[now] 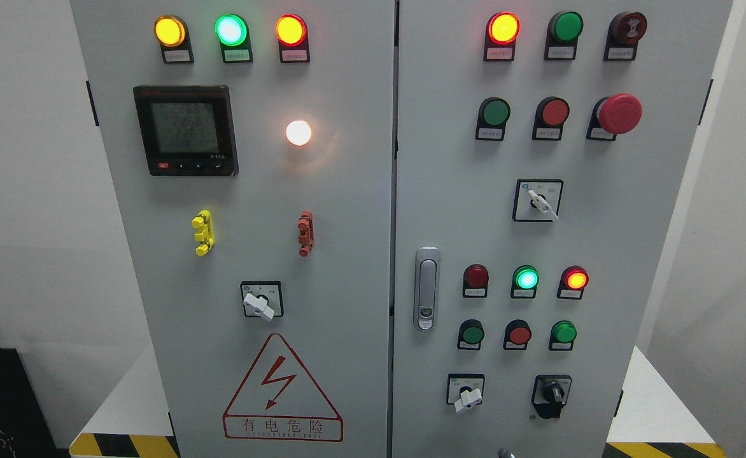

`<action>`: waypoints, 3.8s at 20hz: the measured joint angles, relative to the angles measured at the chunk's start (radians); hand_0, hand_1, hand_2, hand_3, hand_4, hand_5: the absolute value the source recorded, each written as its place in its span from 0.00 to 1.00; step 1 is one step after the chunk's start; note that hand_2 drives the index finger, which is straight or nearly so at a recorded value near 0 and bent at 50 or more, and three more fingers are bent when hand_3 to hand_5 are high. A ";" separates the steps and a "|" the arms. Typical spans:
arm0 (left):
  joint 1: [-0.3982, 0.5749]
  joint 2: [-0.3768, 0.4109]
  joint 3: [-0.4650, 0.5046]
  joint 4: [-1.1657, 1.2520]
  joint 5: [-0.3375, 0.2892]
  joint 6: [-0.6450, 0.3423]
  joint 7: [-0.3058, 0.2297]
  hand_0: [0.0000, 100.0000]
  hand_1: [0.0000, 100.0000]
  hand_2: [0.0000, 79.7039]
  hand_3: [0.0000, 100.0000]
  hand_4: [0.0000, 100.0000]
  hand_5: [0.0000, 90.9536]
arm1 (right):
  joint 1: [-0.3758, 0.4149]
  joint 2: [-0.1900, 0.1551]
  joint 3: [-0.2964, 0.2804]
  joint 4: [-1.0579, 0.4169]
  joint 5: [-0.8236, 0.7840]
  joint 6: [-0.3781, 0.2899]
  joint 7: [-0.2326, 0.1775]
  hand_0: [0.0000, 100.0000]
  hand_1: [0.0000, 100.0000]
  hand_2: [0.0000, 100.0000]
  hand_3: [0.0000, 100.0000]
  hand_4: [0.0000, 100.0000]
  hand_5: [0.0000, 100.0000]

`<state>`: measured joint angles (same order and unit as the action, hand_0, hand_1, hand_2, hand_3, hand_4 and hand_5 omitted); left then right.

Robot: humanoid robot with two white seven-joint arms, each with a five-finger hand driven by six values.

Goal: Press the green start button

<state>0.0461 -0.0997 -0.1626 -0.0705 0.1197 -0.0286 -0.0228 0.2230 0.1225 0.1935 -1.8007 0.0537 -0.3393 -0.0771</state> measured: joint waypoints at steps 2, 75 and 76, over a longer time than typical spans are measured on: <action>0.000 0.000 0.000 0.000 0.000 0.000 0.000 0.12 0.56 0.00 0.00 0.00 0.00 | 0.000 0.000 0.000 0.001 0.000 0.000 0.000 0.00 0.12 0.00 0.00 0.00 0.00; 0.000 0.000 0.000 0.000 0.000 0.000 0.000 0.12 0.56 0.00 0.00 0.00 0.00 | -0.293 0.007 -0.257 0.019 0.951 -0.068 -0.087 0.53 0.32 0.00 0.64 0.64 0.66; 0.000 0.000 0.000 0.000 0.000 0.000 0.000 0.12 0.56 0.00 0.00 0.00 0.00 | -0.297 0.008 -0.258 0.020 0.956 -0.067 -0.087 0.53 0.32 0.00 0.64 0.64 0.66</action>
<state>0.0462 -0.0997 -0.1626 -0.0705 0.1197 -0.0284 -0.0227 -0.0744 0.1300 -0.0642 -1.7808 1.0093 -0.4063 -0.1642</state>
